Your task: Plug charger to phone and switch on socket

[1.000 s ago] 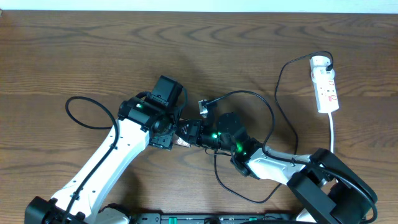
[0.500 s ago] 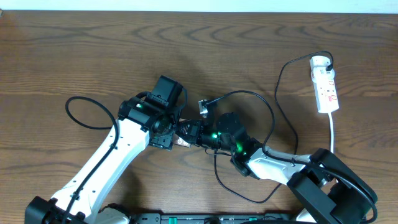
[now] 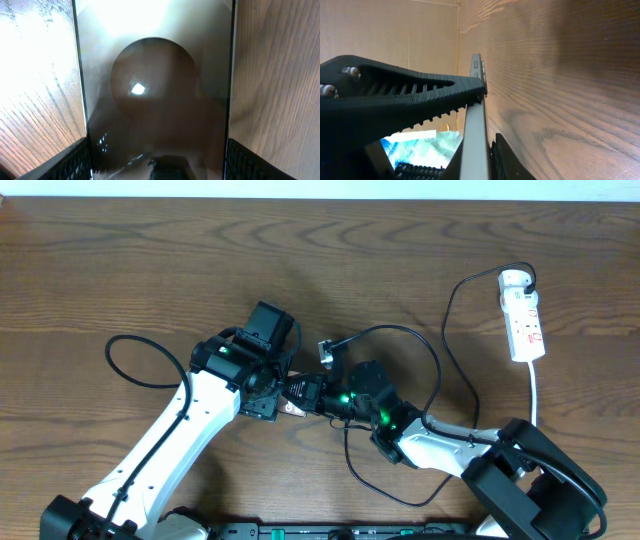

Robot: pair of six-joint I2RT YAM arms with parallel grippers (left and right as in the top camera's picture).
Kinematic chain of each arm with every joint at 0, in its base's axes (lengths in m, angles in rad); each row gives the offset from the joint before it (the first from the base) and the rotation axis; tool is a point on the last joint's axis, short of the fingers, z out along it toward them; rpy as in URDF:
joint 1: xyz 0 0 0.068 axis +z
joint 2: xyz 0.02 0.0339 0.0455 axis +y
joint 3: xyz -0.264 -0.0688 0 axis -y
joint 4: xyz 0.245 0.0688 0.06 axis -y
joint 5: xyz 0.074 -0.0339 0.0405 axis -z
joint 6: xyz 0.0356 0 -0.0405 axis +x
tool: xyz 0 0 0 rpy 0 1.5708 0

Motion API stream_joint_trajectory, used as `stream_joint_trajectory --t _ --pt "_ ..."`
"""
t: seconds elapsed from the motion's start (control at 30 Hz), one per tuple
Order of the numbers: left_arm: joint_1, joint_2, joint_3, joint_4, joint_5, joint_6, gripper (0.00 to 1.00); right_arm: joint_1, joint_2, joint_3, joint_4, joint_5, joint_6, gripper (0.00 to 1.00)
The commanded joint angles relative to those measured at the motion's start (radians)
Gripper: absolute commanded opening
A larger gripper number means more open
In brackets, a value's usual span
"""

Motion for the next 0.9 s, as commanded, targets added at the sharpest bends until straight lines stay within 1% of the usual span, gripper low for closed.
stream_joint_trajectory --t 0.0,0.43,0.5,0.53,0.57,0.63,0.67,0.77,0.87 --pt "-0.002 -0.006 0.028 0.001 -0.01 -0.013 0.07 0.008 0.003 0.014 -0.005 0.014 0.015 0.01" --pt "-0.002 -0.006 0.028 0.001 -0.01 -0.008 0.07 0.008 0.003 0.014 -0.005 0.018 0.015 0.01" --pt "-0.002 -0.006 0.028 0.0 -0.01 0.001 0.08 0.008 0.003 0.014 -0.005 0.018 0.015 0.01" --pt "-0.002 -0.006 0.028 0.0 -0.01 0.006 0.24 0.008 0.003 0.014 -0.005 0.018 0.015 0.01" --pt "-0.002 -0.006 0.028 -0.001 -0.01 0.007 0.36 0.008 0.003 0.014 -0.005 0.018 0.015 0.01" --pt "-0.002 -0.006 0.028 -0.007 -0.01 0.007 0.64 0.007 0.003 0.014 -0.005 0.018 0.015 0.01" --pt "-0.002 -0.006 0.028 -0.01 -0.01 0.009 0.71 0.007 0.003 0.014 -0.005 0.018 0.015 0.01" --pt "-0.002 -0.006 0.028 -0.018 -0.01 0.011 0.82 0.006 0.003 0.014 -0.005 0.018 0.015 0.01" --pt "0.002 -0.008 0.028 -0.019 -0.01 0.039 0.87 -0.004 0.003 0.014 -0.005 0.017 0.014 0.01"
